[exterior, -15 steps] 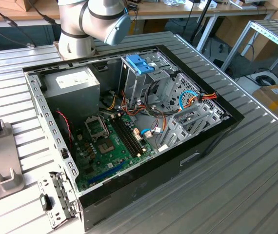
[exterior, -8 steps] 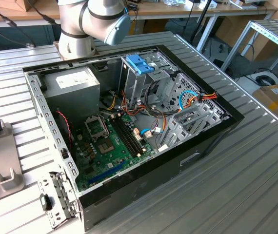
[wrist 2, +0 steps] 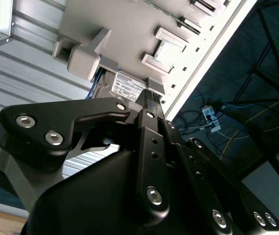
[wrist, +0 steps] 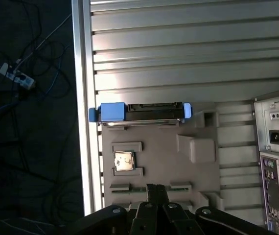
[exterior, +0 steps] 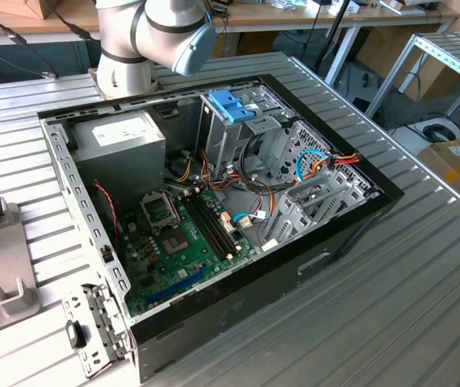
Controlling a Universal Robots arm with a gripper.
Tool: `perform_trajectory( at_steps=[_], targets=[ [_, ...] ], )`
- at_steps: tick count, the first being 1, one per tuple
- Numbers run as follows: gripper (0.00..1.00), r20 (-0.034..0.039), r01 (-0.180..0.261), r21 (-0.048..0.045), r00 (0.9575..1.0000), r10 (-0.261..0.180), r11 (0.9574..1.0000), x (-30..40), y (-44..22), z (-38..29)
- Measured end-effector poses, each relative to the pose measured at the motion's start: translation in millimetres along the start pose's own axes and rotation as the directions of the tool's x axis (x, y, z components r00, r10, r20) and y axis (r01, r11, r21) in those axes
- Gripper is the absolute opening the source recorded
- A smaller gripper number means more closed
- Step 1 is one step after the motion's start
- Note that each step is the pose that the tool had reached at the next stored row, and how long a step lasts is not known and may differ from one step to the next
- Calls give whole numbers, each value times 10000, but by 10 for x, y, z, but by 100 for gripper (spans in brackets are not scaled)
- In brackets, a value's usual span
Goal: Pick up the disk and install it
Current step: 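Reach for the disk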
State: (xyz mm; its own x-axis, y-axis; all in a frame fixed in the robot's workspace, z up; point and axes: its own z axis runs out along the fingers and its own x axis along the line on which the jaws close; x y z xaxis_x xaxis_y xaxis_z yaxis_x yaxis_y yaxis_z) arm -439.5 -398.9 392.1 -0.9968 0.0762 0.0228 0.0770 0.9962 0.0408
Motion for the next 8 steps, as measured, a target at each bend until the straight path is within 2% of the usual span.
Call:
perform_trajectory(
  at_steps=[8],
  targets=[
    [10, 0, 0, 0, 10000, 0, 10000, 69, -5, 2]
  ],
)
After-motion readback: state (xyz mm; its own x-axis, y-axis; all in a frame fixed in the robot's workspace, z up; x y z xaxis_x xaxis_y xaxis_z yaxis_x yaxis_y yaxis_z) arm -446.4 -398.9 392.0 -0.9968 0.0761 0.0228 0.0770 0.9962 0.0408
